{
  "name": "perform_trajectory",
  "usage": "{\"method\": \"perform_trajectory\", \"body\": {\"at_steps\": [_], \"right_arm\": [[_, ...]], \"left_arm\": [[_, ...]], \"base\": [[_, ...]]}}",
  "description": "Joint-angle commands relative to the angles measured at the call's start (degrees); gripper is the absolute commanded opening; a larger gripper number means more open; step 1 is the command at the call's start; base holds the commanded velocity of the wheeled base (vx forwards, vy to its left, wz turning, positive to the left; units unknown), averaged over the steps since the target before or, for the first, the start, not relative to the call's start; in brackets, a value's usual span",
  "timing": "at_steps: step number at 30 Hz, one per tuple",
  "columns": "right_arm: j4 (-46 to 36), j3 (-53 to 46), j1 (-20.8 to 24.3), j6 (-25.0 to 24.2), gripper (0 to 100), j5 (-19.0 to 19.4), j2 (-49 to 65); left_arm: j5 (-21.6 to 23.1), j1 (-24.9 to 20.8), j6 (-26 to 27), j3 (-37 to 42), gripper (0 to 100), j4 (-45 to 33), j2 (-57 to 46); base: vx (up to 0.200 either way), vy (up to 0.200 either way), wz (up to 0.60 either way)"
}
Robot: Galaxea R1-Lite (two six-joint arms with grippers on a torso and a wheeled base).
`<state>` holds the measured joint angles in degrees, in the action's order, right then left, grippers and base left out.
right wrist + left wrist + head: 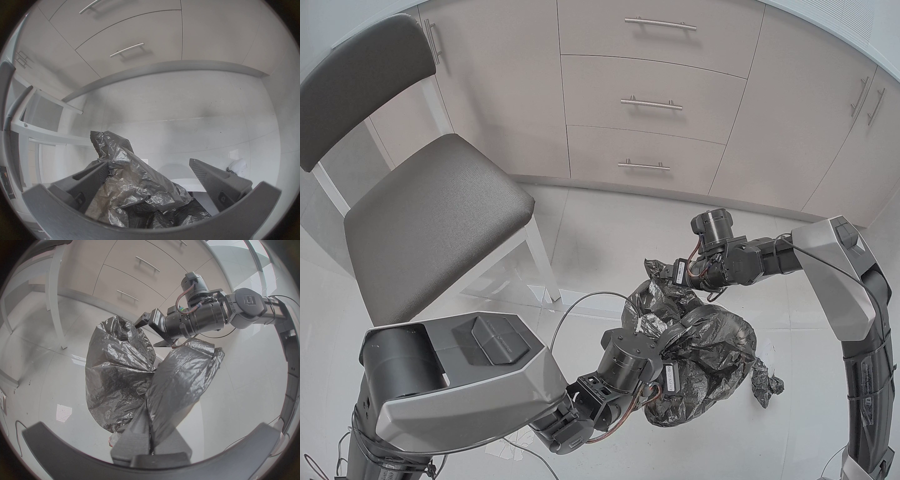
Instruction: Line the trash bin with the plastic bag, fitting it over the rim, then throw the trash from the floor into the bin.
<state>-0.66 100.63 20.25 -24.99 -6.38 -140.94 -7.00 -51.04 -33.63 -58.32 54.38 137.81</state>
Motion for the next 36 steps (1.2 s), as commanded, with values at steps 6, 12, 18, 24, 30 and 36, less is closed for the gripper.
{"method": "perform_trajectory", "body": {"at_steps": [6,12,18,24,30,36], "right_arm": [[0.04,0.7,0.14,-0.06,100,0.14,-1.71],[0.04,0.7,0.14,0.12,0,0.14,-1.36],[-0.04,0.27,0.41,-0.06,0,0.14,-0.83],[0.04,-1.14,0.41,-0.76,0,0.14,0.13],[0.04,-3.95,0.41,-2.34,0,0.31,1.89],[1.36,-13.71,1.11,-5.86,0,1.81,5.94]], "left_arm": [[-0.03,0.07,-0.03,-0.13,0,0.02,0.17],[-0.03,0.15,-0.2,-0.13,0,0.02,0.17],[-0.03,0.15,-0.2,-0.22,0,0.02,0.17],[-0.03,0.24,-0.29,-0.13,0,0.02,0.17],[-0.03,0.33,-0.29,-0.22,0,0.02,0.09],[-0.03,0.42,-0.38,-0.22,0,0.02,0.09]], "base": [[0.0,0.0,0.0],[0.0,0.0,0.0],[0.0,0.0,0.0],[0.0,0.0,0.0],[0.0,0.0,0.0],[0.0,0.0,0.0]]}}
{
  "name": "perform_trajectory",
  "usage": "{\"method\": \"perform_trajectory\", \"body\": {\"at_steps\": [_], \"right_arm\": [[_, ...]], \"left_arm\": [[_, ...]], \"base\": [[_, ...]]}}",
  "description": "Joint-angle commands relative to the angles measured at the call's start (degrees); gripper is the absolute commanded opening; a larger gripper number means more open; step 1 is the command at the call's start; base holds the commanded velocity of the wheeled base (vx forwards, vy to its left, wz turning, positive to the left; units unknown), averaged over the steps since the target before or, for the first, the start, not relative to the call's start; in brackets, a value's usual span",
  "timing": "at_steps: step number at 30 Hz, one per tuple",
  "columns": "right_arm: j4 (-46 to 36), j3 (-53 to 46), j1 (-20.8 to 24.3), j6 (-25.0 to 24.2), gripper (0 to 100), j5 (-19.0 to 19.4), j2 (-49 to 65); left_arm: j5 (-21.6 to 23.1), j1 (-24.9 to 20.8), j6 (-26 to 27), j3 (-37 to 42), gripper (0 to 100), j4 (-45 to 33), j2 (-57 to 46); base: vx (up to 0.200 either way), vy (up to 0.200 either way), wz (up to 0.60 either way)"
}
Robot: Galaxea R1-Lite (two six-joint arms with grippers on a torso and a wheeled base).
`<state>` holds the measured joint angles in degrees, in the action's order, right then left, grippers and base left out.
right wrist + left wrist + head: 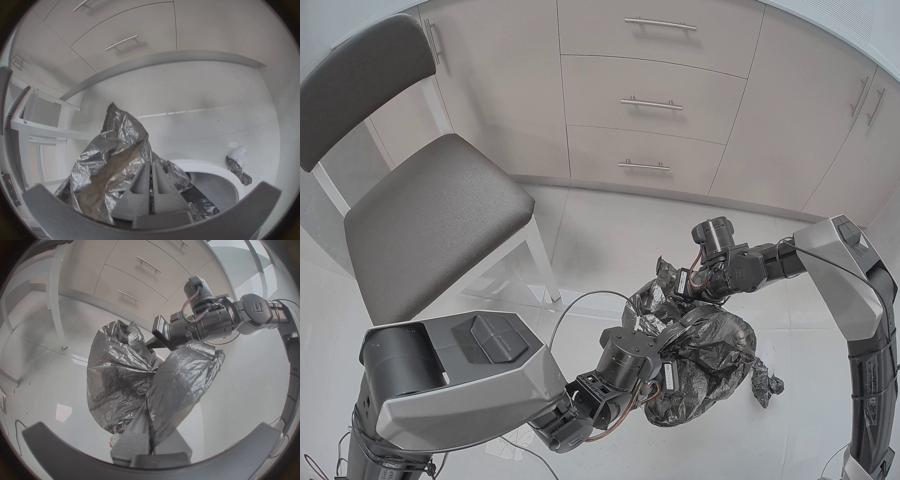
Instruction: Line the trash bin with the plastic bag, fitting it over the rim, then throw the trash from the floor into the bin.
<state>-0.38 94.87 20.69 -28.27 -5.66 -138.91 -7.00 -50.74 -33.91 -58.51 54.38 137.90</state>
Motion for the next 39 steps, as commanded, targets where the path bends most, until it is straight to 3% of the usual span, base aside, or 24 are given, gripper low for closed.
{"method": "perform_trajectory", "body": {"at_steps": [1,7,11,19,29,39], "right_arm": [[2.31,-10.05,0.85,-3.11,0,1.53,4.53],[16.2,-23.68,2.08,-4.16,0,3.2,5.05],[20.77,-28.77,2.34,-4.25,0,3.28,4.61],[21.47,-29.48,0.76,-6.18,0,3.63,2.15],[25.34,-28.33,-2.14,-6.01,0,3.81,-0.92],[24.2,-25.26,-2.67,-4.86,0,4.69,-2.86]], "left_arm": [[-0.03,0.11,-0.1,-0.02,0,0.02,-0.09],[-0.03,0.11,-0.1,-0.02,0,0.02,-0.09],[-0.03,0.11,-0.1,-0.11,0,0.02,-0.09],[-0.03,0.02,-0.1,-0.11,0,0.37,-0.09],[-0.03,0.02,-0.1,-0.11,0,0.37,0.09],[-0.03,0.11,-0.1,-0.2,0,0.37,0.09]], "base": [[0.0,0.0,0.0],[0.0,0.0,0.0],[0.0,0.0,0.0],[0.0,0.0,0.0],[0.0,0.0,0.0],[0.0,0.0,0.0]]}}
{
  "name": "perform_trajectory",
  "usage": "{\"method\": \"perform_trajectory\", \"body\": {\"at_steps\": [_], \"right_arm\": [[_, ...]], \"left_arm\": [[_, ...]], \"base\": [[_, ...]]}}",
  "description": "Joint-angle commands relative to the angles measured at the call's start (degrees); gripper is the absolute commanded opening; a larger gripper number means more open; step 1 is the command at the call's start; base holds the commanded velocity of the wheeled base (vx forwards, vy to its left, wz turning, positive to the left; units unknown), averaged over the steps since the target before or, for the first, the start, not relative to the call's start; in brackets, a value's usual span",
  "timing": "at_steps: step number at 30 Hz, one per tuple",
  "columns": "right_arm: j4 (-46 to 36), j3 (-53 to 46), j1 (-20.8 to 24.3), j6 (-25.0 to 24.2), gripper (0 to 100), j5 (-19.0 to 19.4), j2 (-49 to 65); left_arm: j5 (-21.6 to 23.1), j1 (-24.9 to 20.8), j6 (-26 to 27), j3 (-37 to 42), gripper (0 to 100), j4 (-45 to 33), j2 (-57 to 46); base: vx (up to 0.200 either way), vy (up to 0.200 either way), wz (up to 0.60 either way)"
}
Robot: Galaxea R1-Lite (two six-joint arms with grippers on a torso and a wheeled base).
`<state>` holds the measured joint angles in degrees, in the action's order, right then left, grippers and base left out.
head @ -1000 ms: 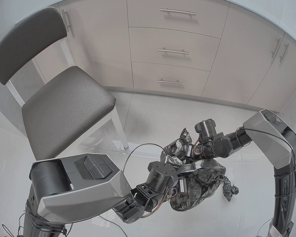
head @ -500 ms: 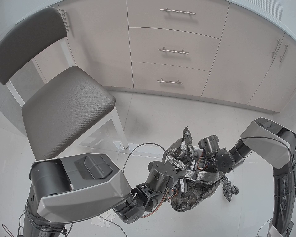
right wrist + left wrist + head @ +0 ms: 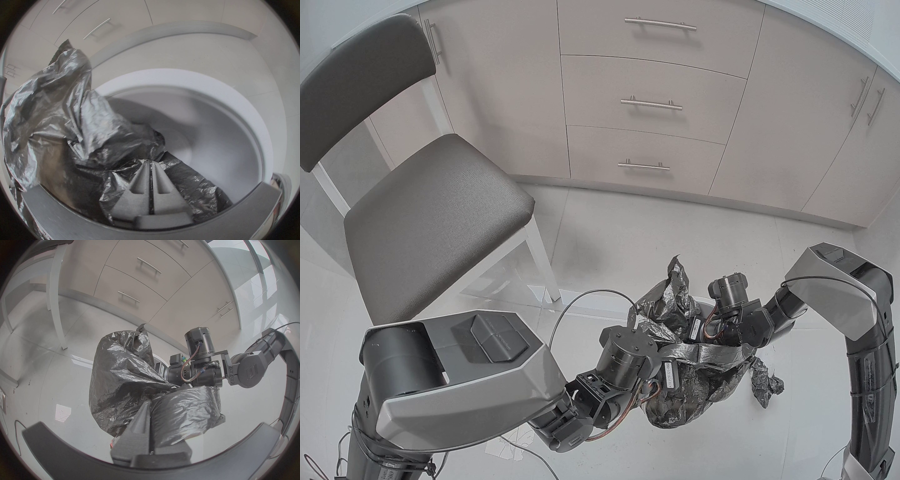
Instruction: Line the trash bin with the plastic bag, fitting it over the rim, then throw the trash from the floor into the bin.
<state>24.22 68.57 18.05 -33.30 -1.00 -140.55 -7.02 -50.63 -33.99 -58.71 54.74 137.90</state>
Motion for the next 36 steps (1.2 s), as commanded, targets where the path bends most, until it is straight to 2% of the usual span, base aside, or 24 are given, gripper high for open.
{"method": "perform_trajectory", "body": {"at_steps": [1,9,10,25,31,36], "right_arm": [[-0.49,1.04,-0.04,0.26,0,0.03,-1.22],[-0.14,-2.48,-0.21,0.79,0,0.12,1.15],[-0.14,-2.57,-0.21,0.79,100,0.12,1.24],[4.61,-11.27,-0.92,0.43,100,0.91,14.16],[4.52,-10.12,-1.44,0.43,100,1.0,17.67],[1.44,-3.09,-1.0,0.87,100,1.35,17.85]], "left_arm": [[-0.01,0.0,-0.03,0.0,0,0.02,0.0],[-0.01,-0.09,-0.03,0.09,0,0.02,0.18],[-0.01,-0.09,-0.03,0.09,0,0.02,0.18],[-0.01,-0.09,-0.03,0.09,0,0.02,0.18],[-0.01,-0.09,-0.03,0.09,0,0.02,0.09],[-0.01,-0.09,-0.03,0.09,0,0.02,0.09]], "base": [[0.0,0.0,0.0],[0.0,0.0,0.0],[0.0,0.0,0.0],[0.0,0.0,0.0],[0.0,0.0,0.0],[0.0,0.0,0.0]]}}
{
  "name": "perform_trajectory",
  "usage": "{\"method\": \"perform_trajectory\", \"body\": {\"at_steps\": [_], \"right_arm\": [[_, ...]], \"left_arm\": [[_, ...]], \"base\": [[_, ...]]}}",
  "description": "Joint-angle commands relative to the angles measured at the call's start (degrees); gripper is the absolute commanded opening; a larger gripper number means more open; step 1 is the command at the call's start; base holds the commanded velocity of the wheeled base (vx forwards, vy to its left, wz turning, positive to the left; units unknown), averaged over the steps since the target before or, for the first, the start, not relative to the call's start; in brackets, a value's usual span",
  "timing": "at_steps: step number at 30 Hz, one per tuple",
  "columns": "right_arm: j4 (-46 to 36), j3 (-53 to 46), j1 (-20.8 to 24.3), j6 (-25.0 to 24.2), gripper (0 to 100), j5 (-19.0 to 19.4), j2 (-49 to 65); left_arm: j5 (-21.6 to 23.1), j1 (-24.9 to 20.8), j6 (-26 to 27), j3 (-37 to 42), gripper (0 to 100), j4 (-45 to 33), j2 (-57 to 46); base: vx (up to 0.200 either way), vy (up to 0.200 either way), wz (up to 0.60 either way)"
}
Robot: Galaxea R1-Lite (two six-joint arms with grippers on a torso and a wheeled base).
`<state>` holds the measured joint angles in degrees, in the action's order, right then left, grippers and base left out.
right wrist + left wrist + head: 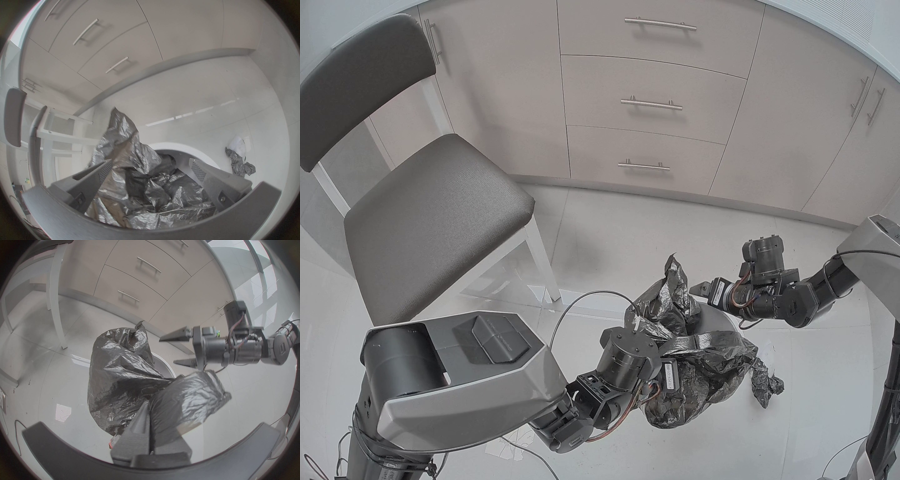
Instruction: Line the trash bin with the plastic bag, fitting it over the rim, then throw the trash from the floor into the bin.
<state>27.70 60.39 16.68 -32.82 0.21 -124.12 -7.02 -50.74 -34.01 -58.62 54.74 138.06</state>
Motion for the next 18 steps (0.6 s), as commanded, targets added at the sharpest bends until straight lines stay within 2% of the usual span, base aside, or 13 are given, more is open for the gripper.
{"method": "perform_trajectory", "body": {"at_steps": [1,6,18], "right_arm": [[-2.91,6.05,0.46,0.39,100,0.14,1.34],[-16.01,21.52,1.43,0.47,100,0.06,-2.7],[-24.88,37.17,2.66,1.53,100,-0.56,-13.69]], "left_arm": [[-0.01,0.02,0.0,0.0,0,0.02,-0.07],[-0.01,0.02,0.0,0.0,0,0.02,-0.07],[-0.01,0.11,0.0,-0.09,0,0.02,0.11]], "base": [[0.0,0.0,0.0],[0.0,0.0,0.0],[0.0,0.0,0.0]]}}
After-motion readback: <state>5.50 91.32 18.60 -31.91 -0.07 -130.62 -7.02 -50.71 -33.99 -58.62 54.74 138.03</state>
